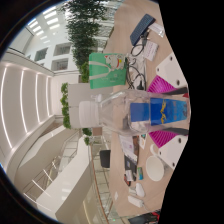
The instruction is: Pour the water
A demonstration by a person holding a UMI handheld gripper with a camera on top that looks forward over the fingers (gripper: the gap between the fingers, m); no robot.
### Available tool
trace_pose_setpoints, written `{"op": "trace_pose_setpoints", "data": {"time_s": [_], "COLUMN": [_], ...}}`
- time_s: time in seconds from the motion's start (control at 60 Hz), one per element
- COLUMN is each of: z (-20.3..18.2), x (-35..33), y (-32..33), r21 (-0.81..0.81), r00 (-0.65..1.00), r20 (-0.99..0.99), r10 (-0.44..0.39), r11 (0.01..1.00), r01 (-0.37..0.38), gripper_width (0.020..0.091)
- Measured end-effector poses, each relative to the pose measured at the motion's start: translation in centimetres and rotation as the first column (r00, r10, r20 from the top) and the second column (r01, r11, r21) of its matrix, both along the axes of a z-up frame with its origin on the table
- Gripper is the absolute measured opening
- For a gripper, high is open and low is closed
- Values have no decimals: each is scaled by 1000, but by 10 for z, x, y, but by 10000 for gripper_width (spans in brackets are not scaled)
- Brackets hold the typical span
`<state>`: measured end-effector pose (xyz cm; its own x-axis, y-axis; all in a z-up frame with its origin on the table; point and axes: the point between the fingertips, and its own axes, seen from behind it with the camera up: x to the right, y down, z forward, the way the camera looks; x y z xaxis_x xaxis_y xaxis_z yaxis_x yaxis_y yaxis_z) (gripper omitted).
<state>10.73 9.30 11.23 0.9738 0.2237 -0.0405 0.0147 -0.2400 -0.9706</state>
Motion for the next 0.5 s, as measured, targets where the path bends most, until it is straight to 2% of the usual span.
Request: {"op": "trace_pose_setpoints", "data": {"time_s": [0.217, 0.383, 0.5], "z": [-59, -60, -69], "x": [4, 6, 11], "y": [-3, -4, -11], "r21": [-58, -58, -139], "r00": [999, 999, 998], "r20": [27, 24, 54], "r10": [43, 40, 11], "r11": [997, 998, 990], "r01": [-42, -39, -4], "gripper_width": [469, 475, 584]}}
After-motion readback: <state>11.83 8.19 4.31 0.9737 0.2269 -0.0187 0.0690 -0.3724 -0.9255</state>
